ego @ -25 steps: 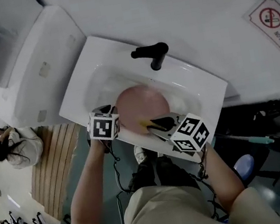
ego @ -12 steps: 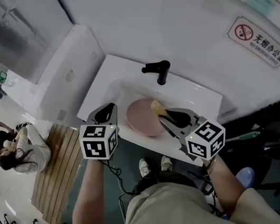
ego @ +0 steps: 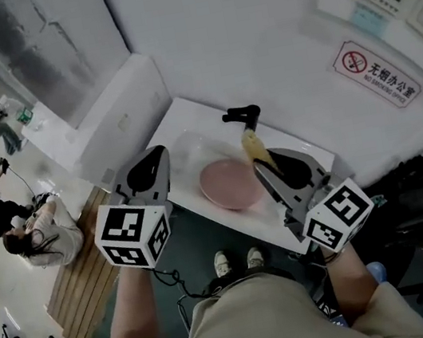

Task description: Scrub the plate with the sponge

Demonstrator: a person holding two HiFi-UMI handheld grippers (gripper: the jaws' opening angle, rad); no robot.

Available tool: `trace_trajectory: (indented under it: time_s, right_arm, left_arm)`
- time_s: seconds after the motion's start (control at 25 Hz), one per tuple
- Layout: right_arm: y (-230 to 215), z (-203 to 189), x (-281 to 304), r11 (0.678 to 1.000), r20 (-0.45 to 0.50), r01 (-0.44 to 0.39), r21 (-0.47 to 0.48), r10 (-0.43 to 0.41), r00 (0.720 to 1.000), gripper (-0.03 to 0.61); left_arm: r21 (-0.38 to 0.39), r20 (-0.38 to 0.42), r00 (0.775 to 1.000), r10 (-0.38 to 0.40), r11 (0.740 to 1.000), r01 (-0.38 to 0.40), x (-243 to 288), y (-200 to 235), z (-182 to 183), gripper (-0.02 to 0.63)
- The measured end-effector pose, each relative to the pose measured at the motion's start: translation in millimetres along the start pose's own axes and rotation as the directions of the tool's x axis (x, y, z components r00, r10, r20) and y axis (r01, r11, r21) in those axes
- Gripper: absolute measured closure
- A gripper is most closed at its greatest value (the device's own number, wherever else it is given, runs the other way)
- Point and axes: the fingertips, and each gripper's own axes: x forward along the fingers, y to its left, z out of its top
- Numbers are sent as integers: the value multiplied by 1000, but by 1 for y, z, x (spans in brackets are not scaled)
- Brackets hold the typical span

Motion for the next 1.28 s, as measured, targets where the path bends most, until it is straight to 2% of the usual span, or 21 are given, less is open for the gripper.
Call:
trace_trajectory:
  time_s: [0.16, 0.28, 0.44, 0.6, 0.76, 0.92, 1.12, 1.28]
  right_arm:
    - [13, 34, -17, 1000, 93, 13, -14, -11, 996, 496]
    - [24, 52, -28, 998, 129, 15, -66, -6, 992, 497]
    - [38, 59, -37, 989, 116, 9, -150, 8, 993, 497]
    - [55, 59, -42, 976, 71, -2, -219, 18, 997, 497]
    - [65, 57, -46, 969, 40, -13, -248, 23, 999, 499]
    - [65, 48, -50, 973, 20, -14, -229, 19, 1000, 499]
    - [58, 32, -48, 979, -17, -13, -202, 10, 1000, 499]
    - [55, 26, -44, 980, -32, -14, -197, 8, 999, 499]
  left_arm:
    - [47, 76, 997, 6, 999, -9, -26, -9, 32, 602]
    - [87, 120, 993, 19, 996, -30, -43, -18, 47, 603]
    - [147, 160, 987, 12, 988, -36, -57, -35, 60, 606]
    - [153, 171, 985, -2, 988, -24, -69, -49, 61, 606]
    - [116, 165, 986, 9, 993, -28, -81, -56, 50, 607]
    - [81, 128, 992, 3, 997, -14, -84, -61, 28, 607]
    - [72, 71, 997, 6, 997, -11, -77, -60, 2, 607]
    - [67, 57, 998, 2, 998, -6, -74, -60, -3, 607]
